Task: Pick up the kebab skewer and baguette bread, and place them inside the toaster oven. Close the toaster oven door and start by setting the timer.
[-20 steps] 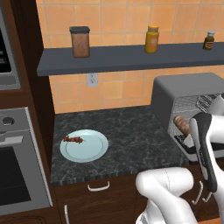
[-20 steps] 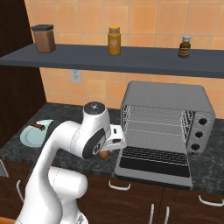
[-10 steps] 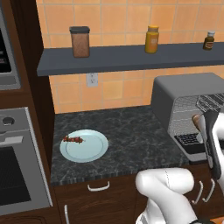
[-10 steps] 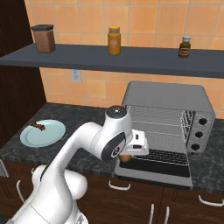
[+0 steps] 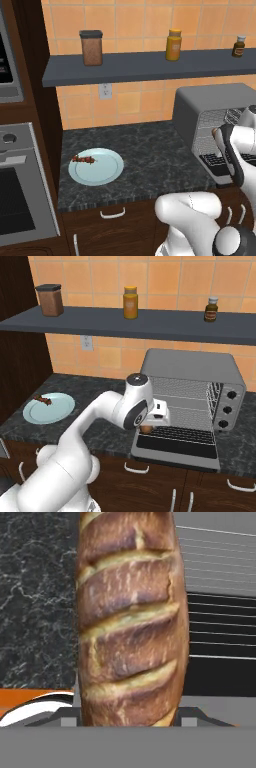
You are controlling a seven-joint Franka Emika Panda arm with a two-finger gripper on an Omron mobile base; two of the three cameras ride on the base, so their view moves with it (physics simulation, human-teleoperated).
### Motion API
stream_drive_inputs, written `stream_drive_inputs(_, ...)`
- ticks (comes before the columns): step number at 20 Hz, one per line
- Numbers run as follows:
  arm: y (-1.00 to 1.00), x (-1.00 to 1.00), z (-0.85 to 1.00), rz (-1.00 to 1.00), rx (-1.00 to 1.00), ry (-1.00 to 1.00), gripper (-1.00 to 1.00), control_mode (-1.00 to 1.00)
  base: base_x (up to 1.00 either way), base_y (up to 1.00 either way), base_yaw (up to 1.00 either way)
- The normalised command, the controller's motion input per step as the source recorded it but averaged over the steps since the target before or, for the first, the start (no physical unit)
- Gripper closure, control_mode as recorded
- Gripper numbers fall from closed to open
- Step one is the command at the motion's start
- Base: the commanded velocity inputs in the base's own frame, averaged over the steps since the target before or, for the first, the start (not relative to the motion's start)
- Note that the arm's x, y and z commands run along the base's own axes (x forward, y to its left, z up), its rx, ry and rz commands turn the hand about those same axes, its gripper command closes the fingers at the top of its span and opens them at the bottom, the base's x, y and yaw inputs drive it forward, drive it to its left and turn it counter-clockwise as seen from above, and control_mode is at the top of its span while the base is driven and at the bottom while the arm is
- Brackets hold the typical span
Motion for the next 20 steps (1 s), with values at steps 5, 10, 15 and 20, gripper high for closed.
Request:
stream_drive_inputs(5,-0.22,0.26,-0.24,0.0,0.0,0.0,1.0,-1.0,0.0,0.0,0.0)
stream_drive_inputs(10,-0.42,0.19,-0.13,0.0,0.0,0.0,1.0,-1.0,0.0,0.0,0.0)
stream_drive_inputs(15,-0.1,0.09,-0.15,0.0,0.0,0.0,1.0,-1.0,0.0,0.0,0.0)
stream_drive_inputs(20,0.0,0.11,-0.09,0.0,0.0,0.0,1.0,-1.0,0.0,0.0,0.0)
